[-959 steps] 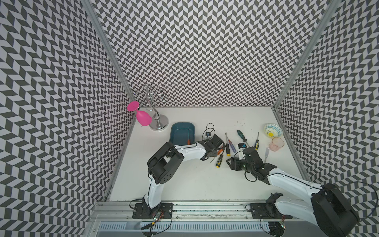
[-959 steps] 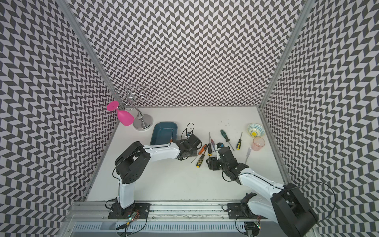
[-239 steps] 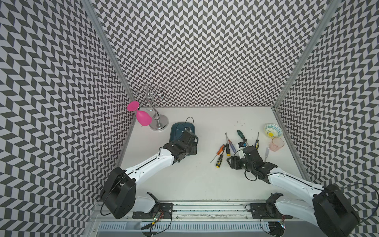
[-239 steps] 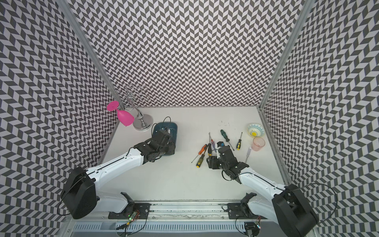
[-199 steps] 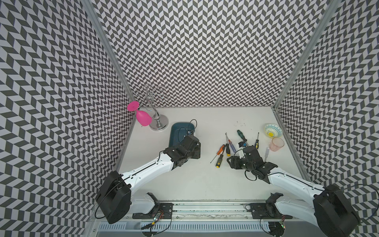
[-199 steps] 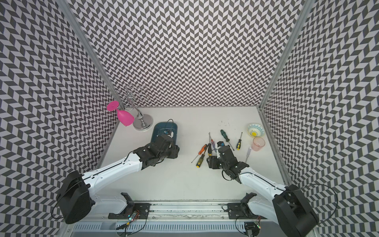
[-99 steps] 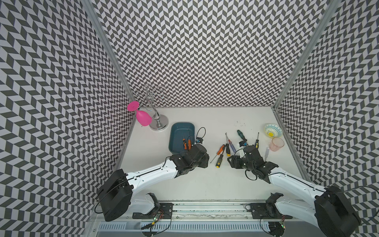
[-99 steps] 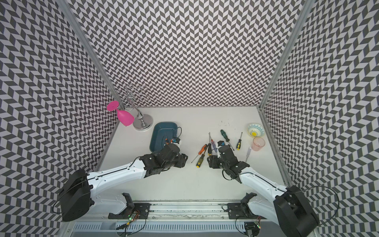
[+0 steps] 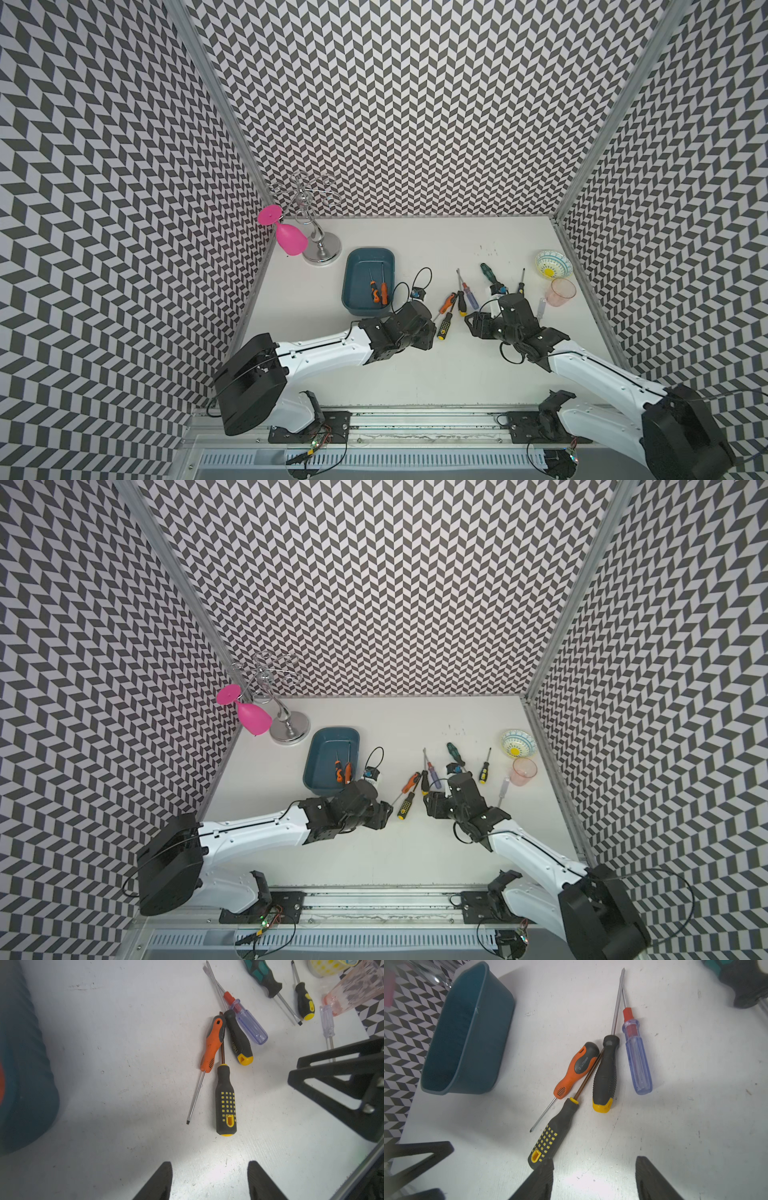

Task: Put the screwdriver on the desktop into the storage box
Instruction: Pick up the screwdriver from the center of the board.

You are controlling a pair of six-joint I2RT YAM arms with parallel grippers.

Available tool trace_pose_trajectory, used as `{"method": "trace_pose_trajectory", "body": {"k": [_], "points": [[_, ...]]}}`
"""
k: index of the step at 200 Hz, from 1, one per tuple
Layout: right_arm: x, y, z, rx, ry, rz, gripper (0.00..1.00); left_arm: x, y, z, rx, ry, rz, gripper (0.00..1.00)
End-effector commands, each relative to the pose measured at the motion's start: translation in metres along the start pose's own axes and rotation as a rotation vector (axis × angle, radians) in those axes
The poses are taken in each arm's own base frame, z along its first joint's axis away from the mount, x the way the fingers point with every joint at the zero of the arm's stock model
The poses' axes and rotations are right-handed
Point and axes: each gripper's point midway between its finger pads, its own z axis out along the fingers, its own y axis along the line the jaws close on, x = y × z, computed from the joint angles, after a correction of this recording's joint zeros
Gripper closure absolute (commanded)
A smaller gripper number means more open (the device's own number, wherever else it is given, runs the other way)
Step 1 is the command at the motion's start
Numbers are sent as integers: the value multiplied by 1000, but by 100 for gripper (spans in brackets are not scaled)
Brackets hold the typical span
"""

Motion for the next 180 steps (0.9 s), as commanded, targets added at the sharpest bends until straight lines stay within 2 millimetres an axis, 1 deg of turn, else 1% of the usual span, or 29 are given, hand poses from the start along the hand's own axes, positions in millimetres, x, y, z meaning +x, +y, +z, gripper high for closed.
{"method": "trace_pose_trajectory", "body": {"k": [1, 26, 55, 77, 91, 99, 111, 136, 180], "points": [[-9, -8, -7, 13, -54, 32, 33, 0, -18, 7, 43, 0, 18, 37], [-13, -20, -12, 30, -79, 71, 32, 6, -33, 18, 61, 23, 47, 38], [-13, -31, -16, 22, -99, 105, 32, 13, -45, 31, 60, 51, 77, 41], [-13, -33, -17, 8, -109, 111, 32, 16, -49, 43, 36, 68, 96, 42], [-13, -31, -16, -3, -109, 109, 32, 14, -53, 49, 27, 69, 109, 42], [-13, -32, -16, -2, -106, 111, 32, 14, -53, 53, 13, 71, 116, 42], [-12, -31, -15, -7, -97, 109, 32, 9, -54, 59, -8, 66, 125, 42], [-10, -30, -13, -16, -84, 107, 32, 9, -48, 72, -77, 82, 144, 43], [-10, -28, -13, -32, -83, 108, 32, 10, -38, 86, -161, 95, 157, 45]]}}
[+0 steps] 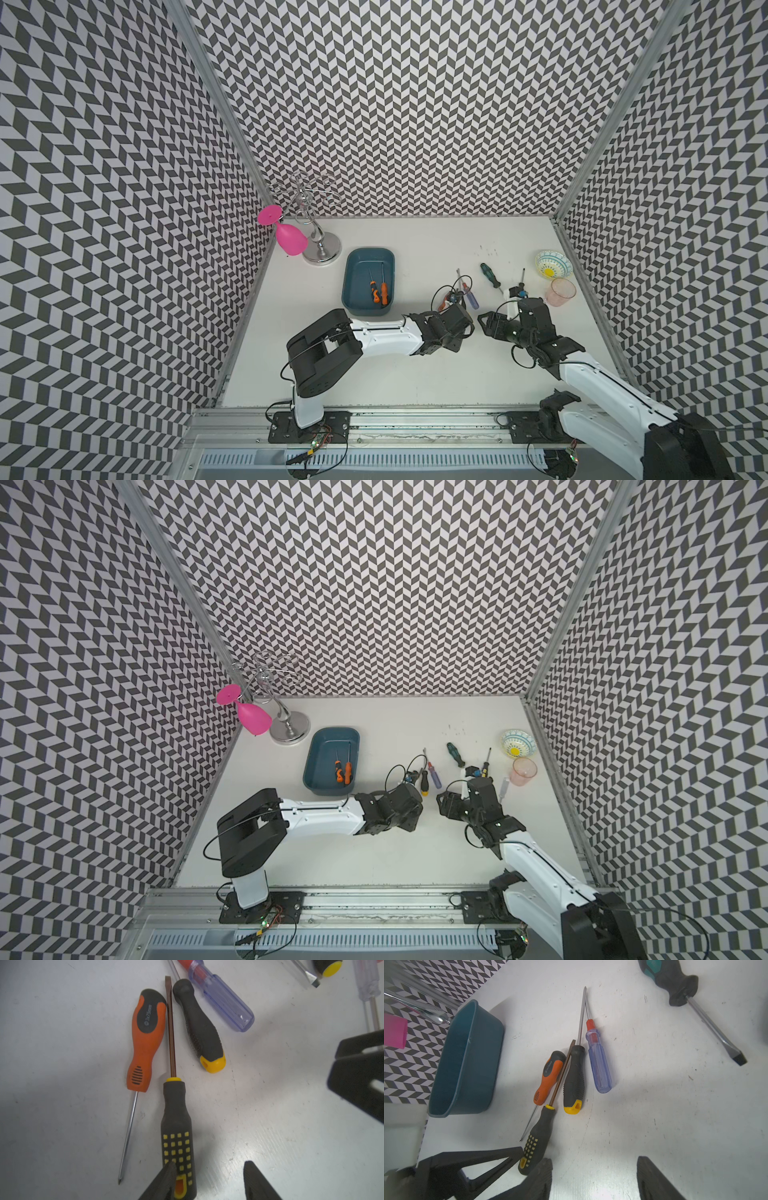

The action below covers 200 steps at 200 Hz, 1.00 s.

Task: Put the screwdriver on the desktop into the storage box
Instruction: Pick up the screwdriver from the center of the board.

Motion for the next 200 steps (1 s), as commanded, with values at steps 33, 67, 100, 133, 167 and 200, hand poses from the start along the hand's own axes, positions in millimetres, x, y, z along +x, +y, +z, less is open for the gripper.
{"method": "trace_pose_trajectory", "body": {"k": [33, 67, 100, 133, 167, 200], "points": [[-9, 8, 1, -45, -34, -9, 32, 7, 12, 12, -102, 27, 34, 47], [-9, 8, 2, -49, -34, -5, 32, 9, 14, 17, -117, 33, 37, 51], [-8, 8, 2, -51, -32, -3, 33, 10, 16, 23, -134, 37, 41, 55], [-7, 7, 2, -49, -34, -2, 33, 11, 16, 24, -133, 42, 44, 62], [-8, 7, 2, -47, -35, -1, 33, 11, 17, 21, -133, 41, 42, 70], [-8, 6, 3, -45, -34, 2, 33, 10, 20, 12, -133, 30, 36, 75]]}}
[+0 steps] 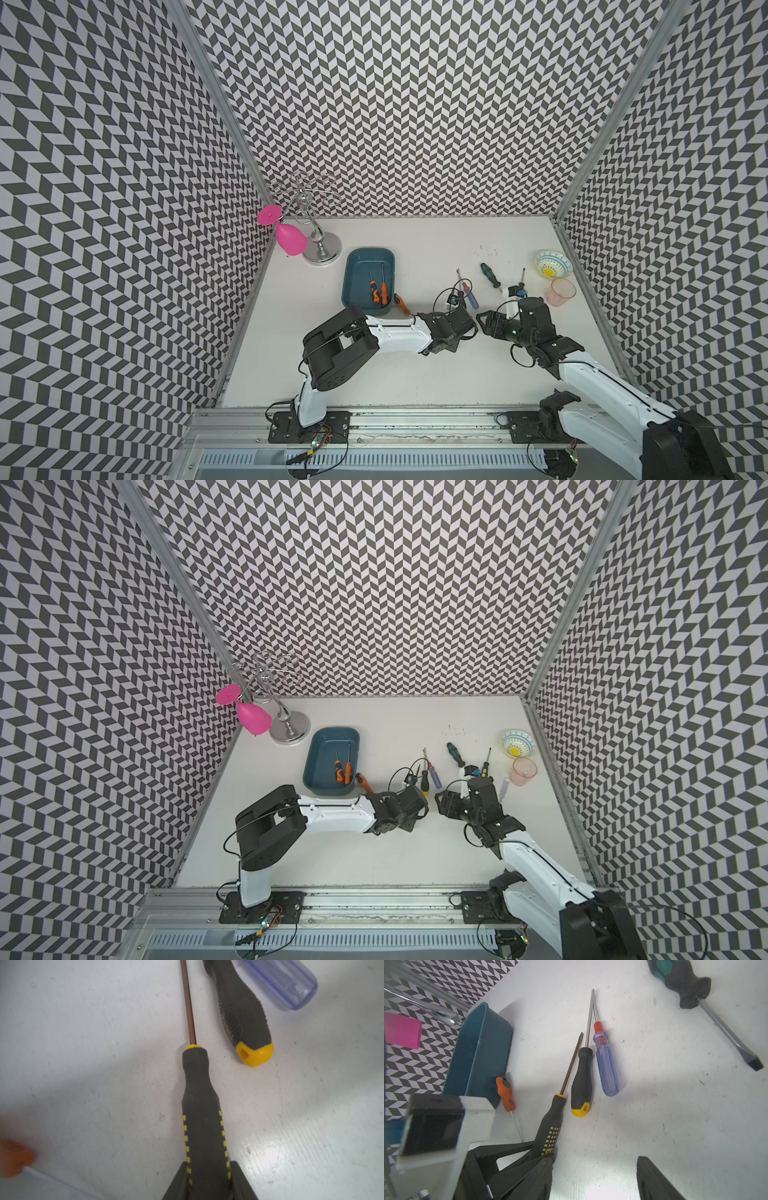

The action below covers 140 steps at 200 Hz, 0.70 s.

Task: Put the screwdriver on the desktop into the storage box
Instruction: Pick up the screwdriver from the center of the board.

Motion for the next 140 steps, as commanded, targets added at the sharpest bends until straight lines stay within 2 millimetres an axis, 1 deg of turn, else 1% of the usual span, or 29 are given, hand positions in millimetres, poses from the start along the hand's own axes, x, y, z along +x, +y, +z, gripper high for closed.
{"method": "trace_pose_trajectory", "body": {"k": [1, 9, 39, 67, 77, 140], "points": [[-5, 2, 1, -15, -26, -2, 33, -4, 2, -10, -2, -17, 2, 75], [-5, 1, 1, -13, -26, -2, 33, -3, 3, -12, -3, -19, 0, 76], [-5, 1, 2, -12, -25, 0, 33, 0, 16, -17, -26, -20, -13, 85], [-4, 0, 3, -7, -19, 0, 33, -5, 23, -32, -17, -51, -32, 86], [-3, -1, 3, -7, -18, 0, 33, -7, 25, -37, -15, -62, -37, 89], [-3, 0, 3, -12, -16, 2, 33, -19, 45, -70, -21, -126, -82, 91]]}}
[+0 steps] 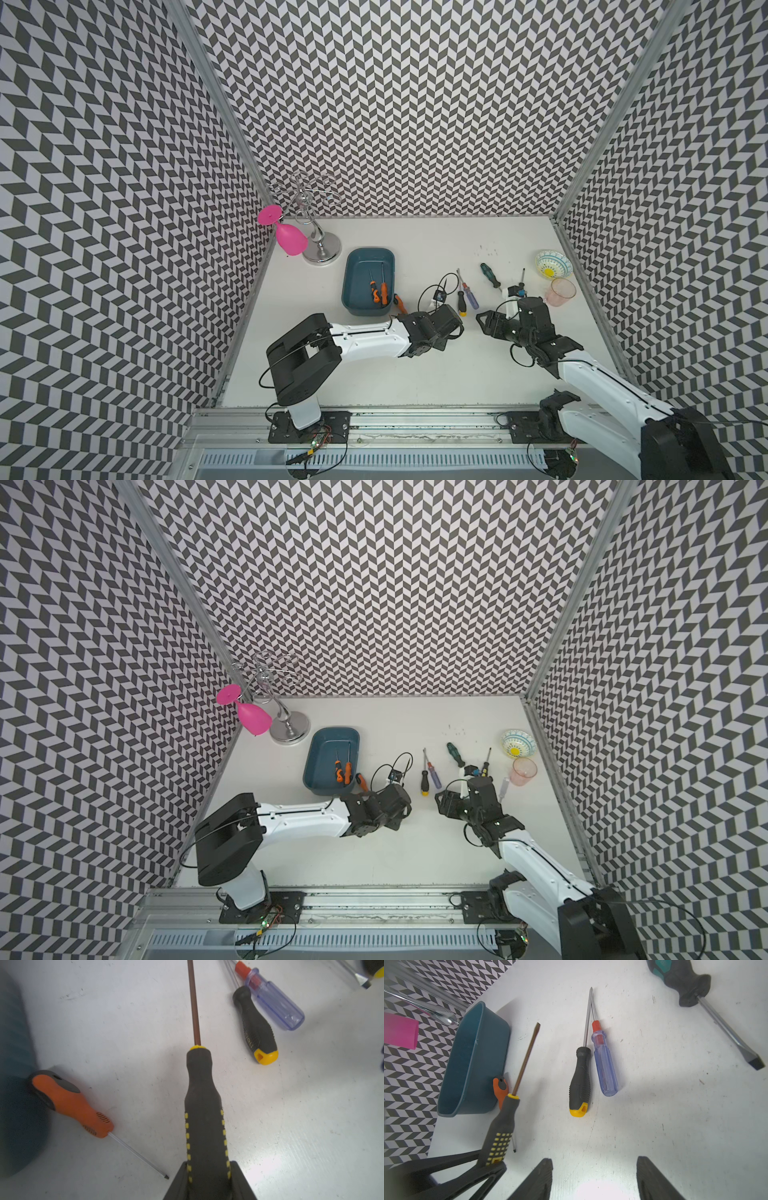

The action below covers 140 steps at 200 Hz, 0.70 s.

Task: Put the screwdriver on the desktop into the storage box
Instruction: Pick up the screwdriver from the center of the board, then place the screwdriver in the storage box.

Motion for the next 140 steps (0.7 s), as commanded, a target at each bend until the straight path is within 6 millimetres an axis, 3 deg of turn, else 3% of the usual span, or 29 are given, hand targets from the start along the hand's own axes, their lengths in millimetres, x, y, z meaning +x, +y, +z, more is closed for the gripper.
{"method": "trace_pose_trajectory", "body": {"k": [1, 55, 140], "points": [[-3, 1, 1, -16, -20, 0, 33, -10, 13, -14, -25, -41, -35, 91], [-2, 1, 0, -20, -22, 3, 33, -30, 41, -39, -8, -98, -110, 91], [0, 2, 1, -34, -17, 6, 33, -55, 142, -70, -129, -147, -294, 89]]}}
